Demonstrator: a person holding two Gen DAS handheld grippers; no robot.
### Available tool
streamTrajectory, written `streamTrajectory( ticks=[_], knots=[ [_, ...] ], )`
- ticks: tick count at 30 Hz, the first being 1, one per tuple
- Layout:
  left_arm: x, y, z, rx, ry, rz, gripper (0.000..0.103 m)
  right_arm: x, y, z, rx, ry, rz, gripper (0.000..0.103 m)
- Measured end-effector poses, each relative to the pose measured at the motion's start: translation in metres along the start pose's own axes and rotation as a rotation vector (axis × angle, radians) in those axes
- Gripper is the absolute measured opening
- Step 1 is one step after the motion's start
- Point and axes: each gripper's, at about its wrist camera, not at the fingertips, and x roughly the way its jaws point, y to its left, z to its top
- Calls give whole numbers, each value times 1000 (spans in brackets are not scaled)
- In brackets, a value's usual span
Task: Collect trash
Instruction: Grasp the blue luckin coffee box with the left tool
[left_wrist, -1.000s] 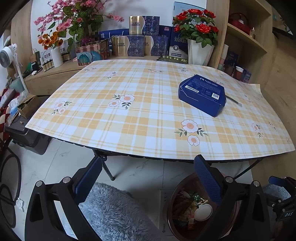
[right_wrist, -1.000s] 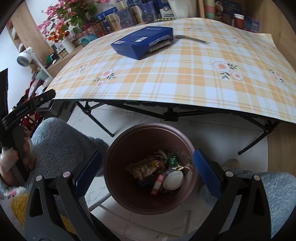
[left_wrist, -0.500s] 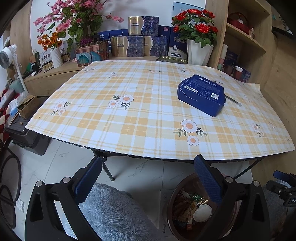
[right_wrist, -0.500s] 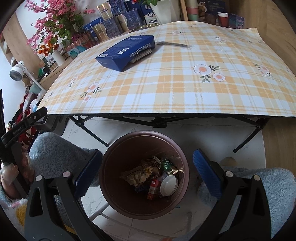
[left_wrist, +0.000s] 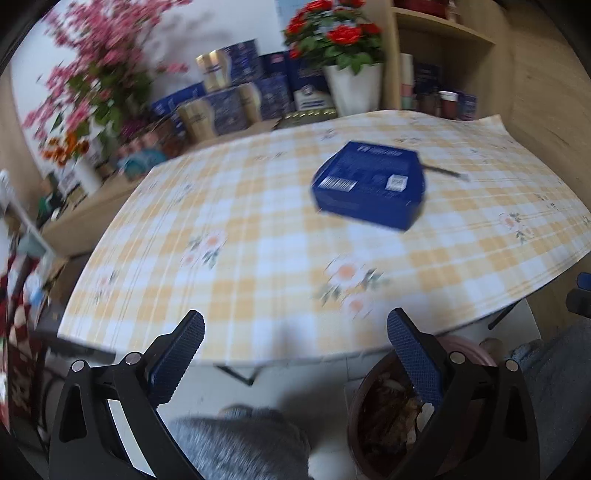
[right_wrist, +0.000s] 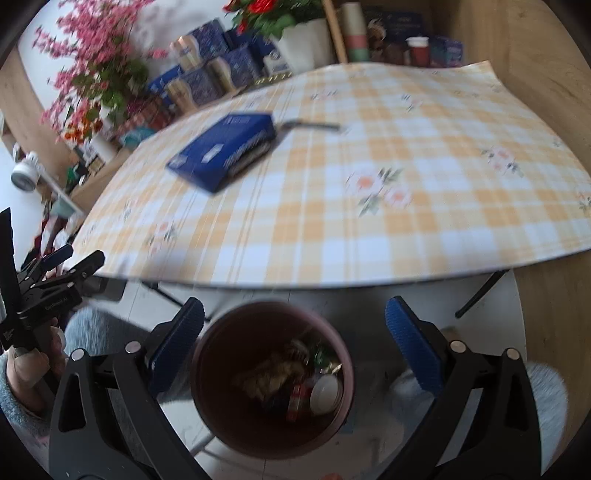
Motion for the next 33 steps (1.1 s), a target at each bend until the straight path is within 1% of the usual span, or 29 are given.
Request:
streamTrajectory(
  ticks=[3, 7, 10, 12, 14, 16, 19, 22, 23, 24, 26, 27, 28, 29, 31, 33],
  knots=[
    [15, -29, 32, 72, -17, -1, 97, -3, -12, 12, 35, -31, 9, 97],
    [44, -80, 72, 215, -33, 14, 97, -4, -32, 24, 82, -62, 13, 97],
    [72, -111, 95, 290, 4, 3, 97, 0, -47, 27, 117, -70, 12, 97],
    [92, -123, 108, 312, 44, 15, 95, 2, -56, 28, 134, -67, 1, 97],
    [110, -130, 119, 333, 80, 41, 91, 4, -62, 29, 146, -68, 2, 97],
    [128, -136, 125, 367, 121, 91, 90, 5, -68, 30, 159, -72, 7, 97],
    [153, -135, 129, 371, 227, 107, 90, 5, -73, 31, 165, -78, 9, 97],
    [166, -128, 129, 352, 284, 89, 81, 7, -76, 31, 175, -75, 11, 97],
    [166, -128, 128, 359, 280, 94, 75, 6, -76, 31, 176, -76, 14, 97],
    [164, -129, 128, 380, 271, 98, 71, 6, -75, 31, 173, -77, 15, 97],
    [155, -132, 130, 431, 241, 99, 52, 5, -73, 31, 163, -77, 15, 97],
    [148, -132, 132, 446, 228, 93, 48, 4, -72, 31, 159, -77, 17, 97],
    [144, -131, 135, 452, 220, 88, 42, 3, -70, 31, 154, -79, 19, 97],
    [136, -123, 140, 431, 221, 56, 41, 1, -68, 31, 150, -81, 20, 97],
    [128, -106, 152, 351, 247, -14, 40, -3, -64, 31, 140, -87, 22, 97],
    [120, -74, 165, 224, 276, -97, 38, -6, -60, 32, 135, -91, 24, 97]
  ],
)
